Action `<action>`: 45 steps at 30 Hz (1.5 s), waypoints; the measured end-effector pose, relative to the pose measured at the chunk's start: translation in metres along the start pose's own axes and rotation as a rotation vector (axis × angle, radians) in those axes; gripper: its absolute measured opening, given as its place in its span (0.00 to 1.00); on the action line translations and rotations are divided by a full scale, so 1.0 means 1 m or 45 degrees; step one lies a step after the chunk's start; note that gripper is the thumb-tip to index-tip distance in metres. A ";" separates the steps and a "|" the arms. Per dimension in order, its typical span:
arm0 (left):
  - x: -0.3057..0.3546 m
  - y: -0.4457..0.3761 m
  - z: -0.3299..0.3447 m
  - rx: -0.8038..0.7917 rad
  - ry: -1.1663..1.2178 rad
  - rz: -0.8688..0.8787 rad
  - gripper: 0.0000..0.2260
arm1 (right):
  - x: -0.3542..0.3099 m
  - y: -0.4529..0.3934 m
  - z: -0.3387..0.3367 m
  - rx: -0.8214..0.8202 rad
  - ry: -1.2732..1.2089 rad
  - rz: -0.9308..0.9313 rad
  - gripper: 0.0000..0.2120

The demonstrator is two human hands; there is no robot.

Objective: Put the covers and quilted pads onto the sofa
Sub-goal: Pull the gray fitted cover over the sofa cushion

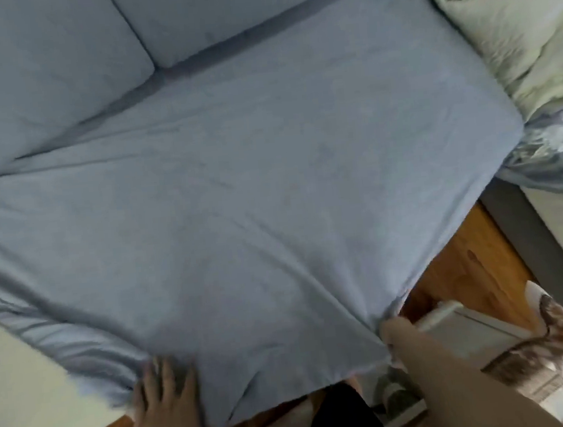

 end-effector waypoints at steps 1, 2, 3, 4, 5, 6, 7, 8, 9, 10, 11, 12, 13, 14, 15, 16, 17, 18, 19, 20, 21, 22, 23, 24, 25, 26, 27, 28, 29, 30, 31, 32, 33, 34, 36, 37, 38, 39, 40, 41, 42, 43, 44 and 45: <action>0.009 -0.008 0.006 -0.048 -0.109 0.079 0.21 | 0.018 -0.007 0.000 -0.133 0.083 0.041 0.18; 0.016 -0.019 0.013 -0.093 -0.230 0.150 0.17 | 0.031 -0.014 0.001 -0.218 0.093 0.090 0.18; 0.022 -0.035 0.013 -0.145 -0.312 0.226 0.16 | 0.034 -0.026 -0.001 -0.259 0.112 0.071 0.17; 0.028 -0.050 0.004 -0.257 -0.372 0.259 0.16 | 0.026 -0.037 -0.003 -0.236 0.021 0.114 0.16; 0.040 -0.061 -0.015 -0.319 -0.438 0.291 0.14 | 0.018 -0.048 -0.001 -0.264 -0.097 0.152 0.13; 0.052 -0.072 -0.031 -0.370 -0.456 0.290 0.12 | 0.003 -0.053 0.000 -0.289 -0.211 0.181 0.12; 0.065 -0.085 -0.043 -0.296 -0.472 0.354 0.13 | -0.010 -0.056 0.004 -0.339 -0.271 0.177 0.11; 0.075 -0.100 -0.054 -0.231 -0.491 0.394 0.15 | -0.025 -0.055 0.004 -0.387 -0.303 0.132 0.11; 0.084 -0.113 -0.061 -0.160 -0.470 0.438 0.15 | -0.042 -0.052 0.006 -0.442 -0.297 0.093 0.10; 0.094 -0.124 -0.069 -0.131 -0.453 0.476 0.15 | -0.057 -0.045 0.008 -0.491 -0.296 0.036 0.10; 0.103 -0.134 -0.074 -0.057 -0.407 0.534 0.19 | -0.072 -0.041 0.013 -0.556 -0.318 -0.004 0.09; 0.112 -0.140 -0.075 -0.054 -0.387 0.583 0.25 | -0.083 -0.038 0.017 -0.593 -0.388 -0.019 0.09; 0.121 -0.145 -0.074 -0.002 -0.380 0.657 0.31 | -0.093 -0.038 0.023 -0.589 -0.464 -0.008 0.10; 0.129 -0.148 -0.072 0.001 -0.394 0.709 0.34 | -0.097 -0.040 0.028 -0.558 -0.529 0.007 0.11; 0.136 -0.149 -0.069 0.034 -0.407 0.760 0.36 | -0.098 -0.043 0.034 -0.527 -0.583 0.034 0.11; 0.143 -0.148 -0.070 0.054 -0.425 0.791 0.36 | -0.097 -0.047 0.039 -0.493 -0.612 0.044 0.14; 0.147 -0.147 -0.070 0.094 -0.418 0.813 0.33 | -0.093 -0.054 0.044 -0.433 -0.614 0.031 0.19; 0.150 -0.147 -0.071 0.128 -0.407 0.845 0.28 | -0.091 -0.056 0.044 -0.342 -0.624 -0.004 0.24; 0.151 -0.146 -0.070 0.183 -0.390 0.894 0.24 | -0.086 -0.060 0.045 -0.237 -0.616 -0.059 0.28; 0.151 -0.142 -0.069 0.210 -0.372 0.964 0.20 | -0.080 -0.058 0.042 -0.138 -0.572 -0.130 0.31; 0.150 -0.136 -0.063 0.207 -0.332 1.054 0.19 | -0.073 -0.052 0.039 -0.026 -0.461 -0.234 0.32; 0.148 -0.129 -0.056 0.147 -0.279 1.133 0.22 | -0.061 -0.043 0.035 0.087 -0.301 -0.343 0.32; 0.142 -0.122 -0.044 0.061 -0.229 1.179 0.26 | -0.043 -0.042 0.034 0.168 -0.087 -0.445 0.32; 0.137 -0.112 -0.036 -0.045 -0.184 1.169 0.30 | -0.021 -0.038 0.034 0.191 0.111 -0.491 0.31; 0.130 -0.105 -0.027 -0.116 -0.128 1.133 0.32 | 0.001 -0.036 0.037 0.159 0.297 -0.478 0.28; 0.126 -0.101 -0.023 -0.165 -0.096 1.087 0.31 | 0.022 -0.035 0.040 0.097 0.453 -0.452 0.26; 0.125 -0.099 -0.023 -0.199 -0.092 1.040 0.29 | 0.038 -0.034 0.044 0.033 0.551 -0.441 0.25; 0.127 -0.100 -0.029 -0.199 -0.101 0.987 0.25 | 0.042 -0.033 0.047 -0.018 0.586 -0.456 0.24; 0.130 -0.103 -0.035 -0.174 -0.125 0.957 0.22 | 0.037 -0.036 0.048 -0.034 0.572 -0.509 0.24; 0.134 -0.108 -0.040 -0.159 -0.173 0.946 0.20 | 0.024 -0.036 0.046 -0.006 0.495 -0.573 0.25; 0.136 -0.112 -0.041 -0.163 -0.209 0.941 0.20 | 0.010 -0.040 0.044 0.026 0.385 -0.617 0.25; 0.138 -0.117 -0.040 -0.198 -0.231 0.910 0.20 | -0.005 -0.043 0.042 0.038 0.300 -0.623 0.26; 0.140 -0.120 -0.039 -0.215 -0.259 0.885 0.21 | -0.019 -0.045 0.041 -0.030 0.236 -0.574 0.26; 0.142 -0.122 -0.036 -0.215 -0.293 0.875 0.21 | -0.030 -0.043 0.042 -0.195 0.180 -0.481 0.24; 0.144 -0.118 -0.035 -0.222 -0.373 0.865 0.23 | -0.042 -0.035 0.048 -0.624 0.210 -0.259 0.17; 0.145 -0.116 -0.035 -0.234 -0.406 0.859 0.25 | -0.048 -0.035 0.048 -0.699 0.271 -0.268 0.15; 0.147 -0.113 -0.039 -0.210 -0.404 0.873 0.25 | -0.058 -0.038 0.047 -0.659 0.319 -0.361 0.16; 0.150 -0.111 -0.043 -0.177 -0.394 0.931 0.23 | -0.069 -0.044 0.045 -0.508 0.356 -0.501 0.17; 0.154 -0.109 -0.044 -0.150 -0.413 1.022 0.20 | -0.074 -0.049 0.042 -0.367 0.381 -0.601 0.18; 0.157 -0.107 -0.041 -0.105 -0.407 1.126 0.16 | -0.076 -0.053 0.042 -0.282 0.431 -0.667 0.18; 0.162 -0.104 -0.037 -0.100 -0.381 1.252 0.14 | -0.074 -0.053 0.042 -0.292 0.542 -0.719 0.17; 0.168 -0.098 -0.034 -0.163 -0.346 1.344 0.11 | -0.067 -0.053 0.046 -0.356 0.667 -0.729 0.15; 0.174 -0.090 -0.028 -0.299 -0.308 1.406 0.10 | -0.056 -0.055 0.050 -0.398 0.766 -0.735 0.13; 0.183 -0.081 -0.022 -0.448 -0.283 1.398 0.19 | -0.041 -0.059 0.055 -0.395 0.785 -0.724 0.10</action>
Point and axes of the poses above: each hand's wrist, its own y-axis away from the middle knuckle, its own z-axis out of the palm, x = y × z, the point moved 3 cm from there along -y, towards the middle knuckle, and after that the axes turned 5 degrees about x, right-handed, at the moved point
